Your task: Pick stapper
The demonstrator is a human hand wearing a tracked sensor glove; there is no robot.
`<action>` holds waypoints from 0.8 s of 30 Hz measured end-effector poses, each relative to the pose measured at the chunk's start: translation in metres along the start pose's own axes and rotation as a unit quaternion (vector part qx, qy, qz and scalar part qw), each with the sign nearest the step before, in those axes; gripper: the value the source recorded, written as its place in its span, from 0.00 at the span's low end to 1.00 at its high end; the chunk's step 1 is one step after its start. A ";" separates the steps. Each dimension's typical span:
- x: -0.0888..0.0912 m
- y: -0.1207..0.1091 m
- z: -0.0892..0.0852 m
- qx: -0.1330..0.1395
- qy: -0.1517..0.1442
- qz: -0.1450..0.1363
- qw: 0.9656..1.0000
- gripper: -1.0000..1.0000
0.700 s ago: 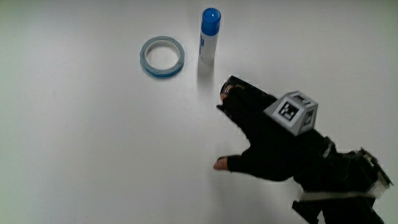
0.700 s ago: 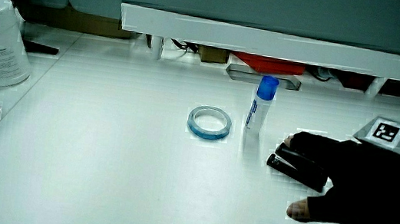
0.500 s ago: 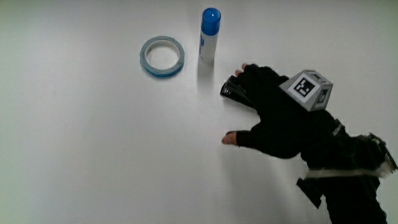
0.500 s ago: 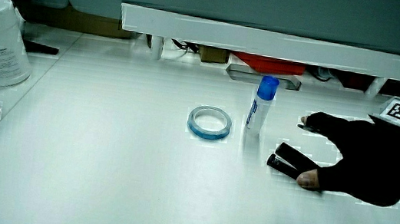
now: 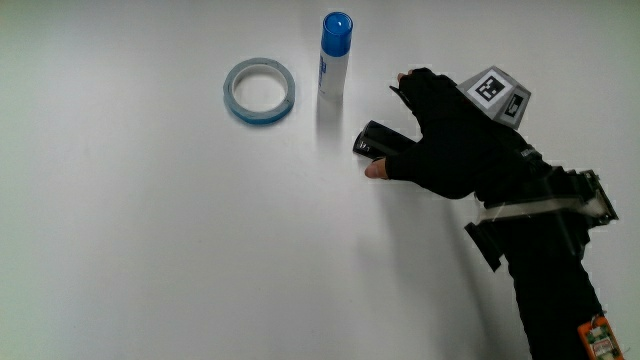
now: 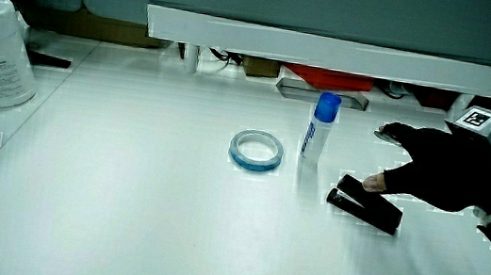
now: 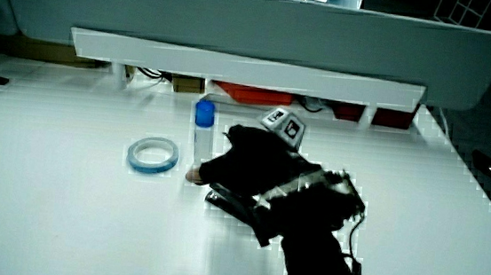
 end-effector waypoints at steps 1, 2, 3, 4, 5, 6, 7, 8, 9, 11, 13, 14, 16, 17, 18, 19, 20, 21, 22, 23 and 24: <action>0.004 0.004 -0.002 0.000 0.000 -0.004 1.000 0.50; 0.006 0.006 -0.004 -0.001 0.004 -0.006 1.000 0.50; 0.011 0.011 -0.006 -0.001 0.004 -0.011 1.000 0.50; 0.011 0.012 -0.007 -0.001 0.006 -0.012 1.000 0.50; 0.016 0.016 -0.009 -0.005 0.007 -0.020 1.000 0.50; 0.018 0.018 -0.010 -0.004 0.008 -0.024 1.000 0.50; 0.021 0.021 -0.011 -0.007 0.010 -0.029 1.000 0.50; 0.024 0.024 -0.012 -0.006 0.010 -0.033 0.999 0.50; 0.028 0.027 -0.014 -0.010 0.008 -0.044 0.999 0.50; 0.032 0.031 -0.016 -0.016 0.008 -0.050 0.999 0.50; 0.037 0.034 -0.018 -0.018 0.010 -0.059 0.998 0.50; 0.039 0.035 -0.019 -0.021 0.011 -0.061 0.998 0.50; 0.044 0.038 -0.021 -0.023 0.012 -0.072 0.997 0.50; 0.044 0.038 -0.021 -0.023 0.009 -0.071 0.997 0.50; 0.043 0.038 -0.022 -0.023 0.007 -0.071 0.997 0.50; 0.043 0.038 -0.022 -0.025 0.009 -0.071 0.997 0.50; 0.043 0.038 -0.022 -0.022 0.007 -0.069 0.997 0.50; 0.044 0.039 -0.022 -0.022 0.008 -0.071 0.997 0.50; 0.044 0.039 -0.022 -0.025 0.008 -0.070 0.997 0.50; 0.046 0.040 -0.022 -0.026 0.007 -0.071 0.997 0.50; 0.043 0.038 -0.022 -0.024 0.008 -0.068 0.997 0.50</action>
